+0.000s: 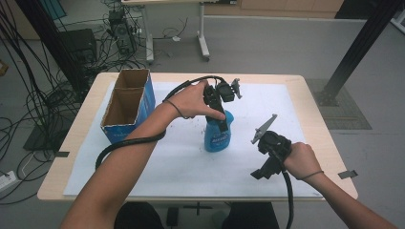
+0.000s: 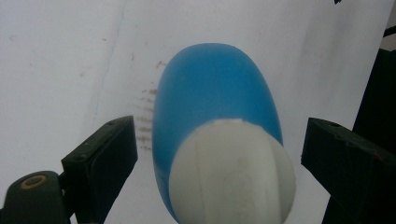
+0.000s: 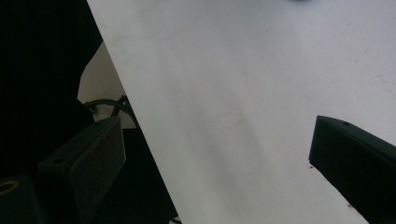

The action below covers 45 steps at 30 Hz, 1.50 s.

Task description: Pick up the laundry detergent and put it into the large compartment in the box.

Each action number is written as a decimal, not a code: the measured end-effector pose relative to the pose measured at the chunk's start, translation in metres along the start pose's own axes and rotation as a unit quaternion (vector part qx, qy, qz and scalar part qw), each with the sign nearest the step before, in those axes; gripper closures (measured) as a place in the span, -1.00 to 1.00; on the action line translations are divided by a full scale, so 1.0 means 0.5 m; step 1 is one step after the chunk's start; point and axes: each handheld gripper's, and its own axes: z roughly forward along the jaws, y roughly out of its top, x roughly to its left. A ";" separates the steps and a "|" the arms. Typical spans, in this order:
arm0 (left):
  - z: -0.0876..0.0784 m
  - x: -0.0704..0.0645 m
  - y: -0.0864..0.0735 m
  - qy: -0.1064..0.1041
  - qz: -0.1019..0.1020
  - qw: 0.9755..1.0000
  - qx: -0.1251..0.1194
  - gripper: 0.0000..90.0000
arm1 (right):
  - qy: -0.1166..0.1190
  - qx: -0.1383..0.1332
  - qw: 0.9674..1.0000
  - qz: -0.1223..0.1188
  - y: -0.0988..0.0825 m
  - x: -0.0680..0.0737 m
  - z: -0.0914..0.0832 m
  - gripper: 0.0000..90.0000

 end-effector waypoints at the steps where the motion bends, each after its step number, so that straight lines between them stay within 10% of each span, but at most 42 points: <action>1: 0.000 0.000 0.000 0.000 0.000 1.000 0.000 -0.76 | -0.001 0.000 1.000 0.000 0.000 0.000 0.000 -0.92; 45: -0.010 -0.006 0.006 -0.003 0.006 1.000 -0.001 -0.76 | -0.003 0.002 1.000 -0.003 0.002 -0.003 -0.002 -0.92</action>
